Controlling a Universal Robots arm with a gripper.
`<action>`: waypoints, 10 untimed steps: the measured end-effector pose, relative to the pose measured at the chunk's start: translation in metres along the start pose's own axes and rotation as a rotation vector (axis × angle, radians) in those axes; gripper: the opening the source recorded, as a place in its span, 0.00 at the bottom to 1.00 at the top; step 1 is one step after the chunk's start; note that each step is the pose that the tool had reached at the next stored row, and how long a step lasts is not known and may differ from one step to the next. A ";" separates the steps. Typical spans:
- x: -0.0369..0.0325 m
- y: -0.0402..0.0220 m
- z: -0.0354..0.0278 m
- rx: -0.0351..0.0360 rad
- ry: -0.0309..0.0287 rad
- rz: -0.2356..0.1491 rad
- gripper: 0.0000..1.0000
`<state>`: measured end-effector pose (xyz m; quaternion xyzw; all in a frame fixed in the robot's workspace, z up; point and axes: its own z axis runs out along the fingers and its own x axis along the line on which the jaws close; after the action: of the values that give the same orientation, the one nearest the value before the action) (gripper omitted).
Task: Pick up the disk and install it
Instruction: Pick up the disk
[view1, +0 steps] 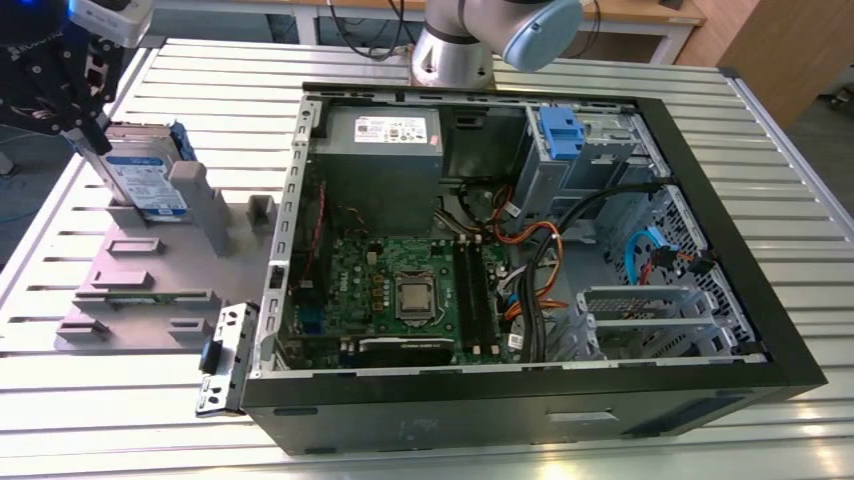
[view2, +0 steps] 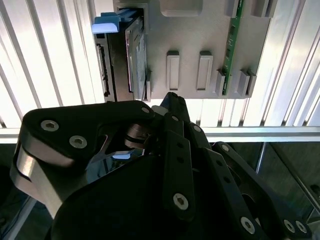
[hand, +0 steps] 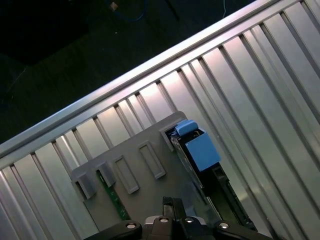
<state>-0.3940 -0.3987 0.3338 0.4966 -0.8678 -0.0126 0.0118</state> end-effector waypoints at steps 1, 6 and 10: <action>0.0000 0.0000 0.0000 0.0000 0.0001 -0.002 0.11; 0.0000 0.0000 0.0000 0.0000 0.0005 -0.012 0.11; 0.0000 0.0000 0.0000 0.0001 0.0007 -0.020 0.11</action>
<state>-0.3940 -0.3987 0.3338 0.5051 -0.8629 -0.0125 0.0120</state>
